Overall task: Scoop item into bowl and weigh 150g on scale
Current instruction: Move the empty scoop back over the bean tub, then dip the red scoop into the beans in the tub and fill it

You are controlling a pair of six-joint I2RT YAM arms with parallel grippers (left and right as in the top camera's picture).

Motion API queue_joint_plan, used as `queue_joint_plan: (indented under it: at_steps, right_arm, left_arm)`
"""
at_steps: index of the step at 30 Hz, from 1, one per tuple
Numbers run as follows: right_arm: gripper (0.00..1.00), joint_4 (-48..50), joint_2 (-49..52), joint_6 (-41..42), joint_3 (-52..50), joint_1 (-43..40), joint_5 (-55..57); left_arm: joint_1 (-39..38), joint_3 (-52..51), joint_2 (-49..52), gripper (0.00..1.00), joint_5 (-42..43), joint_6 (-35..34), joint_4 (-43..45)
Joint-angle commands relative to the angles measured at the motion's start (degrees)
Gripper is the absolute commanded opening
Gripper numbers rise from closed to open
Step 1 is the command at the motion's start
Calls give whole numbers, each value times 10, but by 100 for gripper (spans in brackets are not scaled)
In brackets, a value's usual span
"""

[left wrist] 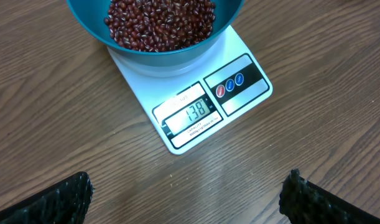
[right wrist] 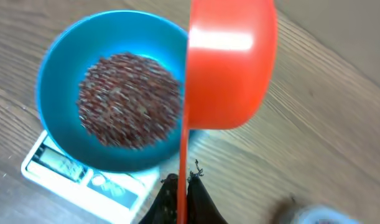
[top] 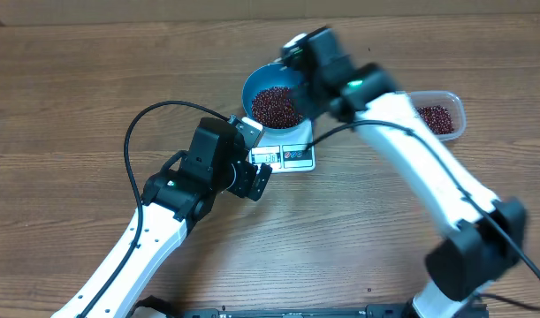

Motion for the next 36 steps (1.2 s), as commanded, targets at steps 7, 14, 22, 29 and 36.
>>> queue_joint_plan:
  at_steps: [7,14,22,29,36]
  right_arm:
    - [4,-122,-97,9,20,-213,-73]
    - [4,-150,-94,22,-39,-325,-76]
    - [4,-89,-56,21,-135,-370,-76]
    - [4,-63,-4,-9,-150,-367,-76]
    - [4,-80,24,-25,-151,-367,-87]
  left_arm:
    - [3,-2,3,100,-3,2,2]
    - [3,-2,3,100,-3,2,2]
    - [3,-2,3,100,-3,2,2]
    - [3,-2,3,100,-3,2,2]
    - [3,-2,3,100,-3,2,2]
